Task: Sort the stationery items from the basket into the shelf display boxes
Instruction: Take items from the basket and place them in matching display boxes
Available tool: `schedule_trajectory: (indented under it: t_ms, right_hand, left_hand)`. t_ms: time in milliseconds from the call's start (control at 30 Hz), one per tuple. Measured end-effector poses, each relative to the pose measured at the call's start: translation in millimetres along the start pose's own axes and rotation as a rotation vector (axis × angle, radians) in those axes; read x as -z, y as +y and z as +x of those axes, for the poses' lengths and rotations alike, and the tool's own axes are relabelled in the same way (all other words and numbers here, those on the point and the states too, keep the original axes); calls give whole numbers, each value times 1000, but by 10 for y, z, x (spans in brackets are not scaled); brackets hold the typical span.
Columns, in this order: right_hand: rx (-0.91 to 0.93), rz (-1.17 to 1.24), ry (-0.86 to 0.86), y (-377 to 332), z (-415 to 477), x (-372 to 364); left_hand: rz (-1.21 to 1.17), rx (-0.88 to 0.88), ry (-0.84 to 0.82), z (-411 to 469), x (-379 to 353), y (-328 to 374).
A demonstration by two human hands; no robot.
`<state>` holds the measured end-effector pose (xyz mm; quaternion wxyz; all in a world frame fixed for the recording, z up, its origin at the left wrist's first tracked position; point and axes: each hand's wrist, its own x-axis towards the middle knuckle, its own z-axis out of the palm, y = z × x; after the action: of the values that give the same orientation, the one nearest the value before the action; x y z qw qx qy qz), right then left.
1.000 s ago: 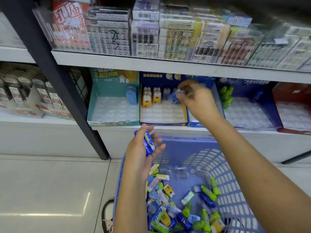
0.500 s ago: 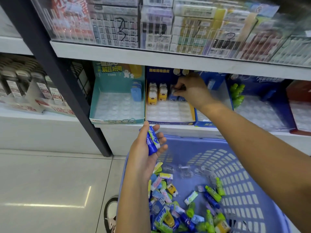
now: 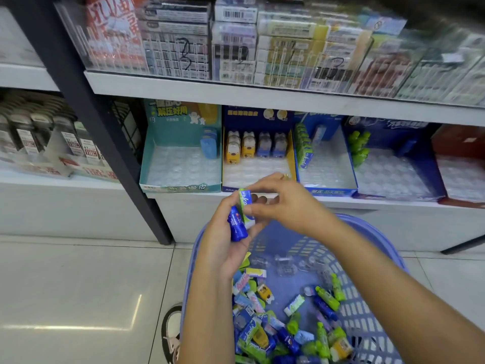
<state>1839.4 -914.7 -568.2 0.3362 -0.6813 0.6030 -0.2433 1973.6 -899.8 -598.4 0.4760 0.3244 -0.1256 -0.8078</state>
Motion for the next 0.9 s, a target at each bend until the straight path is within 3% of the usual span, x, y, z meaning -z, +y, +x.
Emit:
schedule_trajectory:
  t_ms: [200, 300, 400, 500, 667, 900]
  right_hand:
    - [-1, 413, 90, 76, -236, 3]
    - [-8, 539, 326, 233, -173, 289]
    - [6, 362, 641, 481, -42, 677]
    - [14, 56, 764, 759, 182, 1037]
    - [-36, -317, 631, 1062, 657, 1330]
    - [-73, -346, 584, 1207, 878, 1460]
  left_hand:
    - [186, 14, -86, -35, -54, -61]
    - [308, 39, -10, -21, -73, -91]
    - [312, 85, 74, -17, -59, -93]
    - [242, 106, 66, 7, -42, -122]
    - [178, 114, 65, 83, -99, -229]
    - [111, 72, 35, 215, -158, -329]
